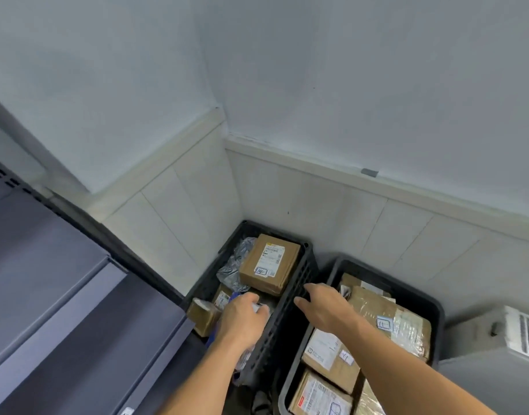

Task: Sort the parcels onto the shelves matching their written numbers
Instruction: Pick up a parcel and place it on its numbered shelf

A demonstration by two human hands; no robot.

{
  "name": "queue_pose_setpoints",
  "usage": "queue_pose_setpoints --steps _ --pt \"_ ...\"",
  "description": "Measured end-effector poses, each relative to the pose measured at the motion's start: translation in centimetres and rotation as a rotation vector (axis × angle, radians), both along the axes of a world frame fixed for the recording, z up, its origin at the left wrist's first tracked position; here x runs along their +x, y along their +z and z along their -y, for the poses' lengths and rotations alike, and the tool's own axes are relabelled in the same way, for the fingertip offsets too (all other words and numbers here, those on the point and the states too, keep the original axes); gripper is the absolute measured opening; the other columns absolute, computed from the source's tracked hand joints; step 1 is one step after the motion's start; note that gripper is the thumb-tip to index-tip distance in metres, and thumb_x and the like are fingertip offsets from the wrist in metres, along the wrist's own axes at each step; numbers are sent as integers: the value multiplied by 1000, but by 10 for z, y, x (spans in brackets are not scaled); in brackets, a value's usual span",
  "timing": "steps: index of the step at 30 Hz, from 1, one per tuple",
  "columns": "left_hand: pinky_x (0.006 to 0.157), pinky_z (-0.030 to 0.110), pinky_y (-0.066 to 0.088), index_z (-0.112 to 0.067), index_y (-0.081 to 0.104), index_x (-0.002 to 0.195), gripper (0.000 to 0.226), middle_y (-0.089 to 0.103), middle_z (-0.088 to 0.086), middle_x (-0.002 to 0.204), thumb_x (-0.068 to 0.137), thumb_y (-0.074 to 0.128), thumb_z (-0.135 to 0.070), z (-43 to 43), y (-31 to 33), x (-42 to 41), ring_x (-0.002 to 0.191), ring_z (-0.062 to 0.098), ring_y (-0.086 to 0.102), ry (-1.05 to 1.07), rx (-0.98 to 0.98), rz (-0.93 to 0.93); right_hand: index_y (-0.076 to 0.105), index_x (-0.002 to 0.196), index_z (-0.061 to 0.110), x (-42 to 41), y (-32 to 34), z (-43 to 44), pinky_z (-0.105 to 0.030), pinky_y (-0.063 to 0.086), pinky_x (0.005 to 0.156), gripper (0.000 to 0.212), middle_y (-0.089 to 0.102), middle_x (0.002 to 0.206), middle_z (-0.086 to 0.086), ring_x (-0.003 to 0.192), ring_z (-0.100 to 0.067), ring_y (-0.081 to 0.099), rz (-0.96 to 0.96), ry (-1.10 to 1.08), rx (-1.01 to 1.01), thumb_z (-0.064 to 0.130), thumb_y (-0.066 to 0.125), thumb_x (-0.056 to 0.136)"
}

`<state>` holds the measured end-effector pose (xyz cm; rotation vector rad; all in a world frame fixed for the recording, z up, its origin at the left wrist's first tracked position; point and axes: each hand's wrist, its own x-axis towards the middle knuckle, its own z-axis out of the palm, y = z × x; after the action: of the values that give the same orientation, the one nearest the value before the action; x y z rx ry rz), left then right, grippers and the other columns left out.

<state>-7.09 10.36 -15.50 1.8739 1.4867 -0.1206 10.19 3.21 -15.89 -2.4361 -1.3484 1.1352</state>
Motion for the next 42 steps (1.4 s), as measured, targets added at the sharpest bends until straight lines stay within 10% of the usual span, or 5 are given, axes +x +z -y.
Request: queue_pose_setpoints --steps 11,18,24,38,42 --pt "97 29 42 -17 53 141 46 58 2 139 99 55 -37 -109 -117 31 127 21 54 68 -136 -26 29 157 13 6 -129 -96 -28 35 110 63 40 157 -7 141 -24 42 -229 -315 -35 42 47 104" --pt "78 27 38 -18 56 130 33 57 -4 104 99 57 -29 -159 -182 40 110 26 61 244 -147 7 51 139 22 -7 -197 -133 -21 40 88 38 63 126 5 115 -18 60 -399 -651 58 23 55 101" --pt "95 34 43 -18 42 145 49 58 4 132 99 56 -27 -186 -223 54 117 27 57 321 -199 36 50 135 26 -14 -234 -144 -22 44 97 37 62 123 17 106 -5 59 -489 -808 96 25 59 99" --pt "58 11 38 -17 50 135 37 58 -9 96 99 58 -22 -172 -190 46 73 -2 52 469 -113 150 54 138 34 -7 -205 -141 -26 50 102 49 70 114 21 106 4 63 -585 -769 178 16 67 94" --pt "69 25 39 -18 52 135 38 54 -15 90 98 60 -23 -154 -153 48 77 5 53 519 -48 216 54 131 44 3 -171 -129 -15 47 91 52 69 105 31 100 13 62 -563 -705 252 10 67 93"
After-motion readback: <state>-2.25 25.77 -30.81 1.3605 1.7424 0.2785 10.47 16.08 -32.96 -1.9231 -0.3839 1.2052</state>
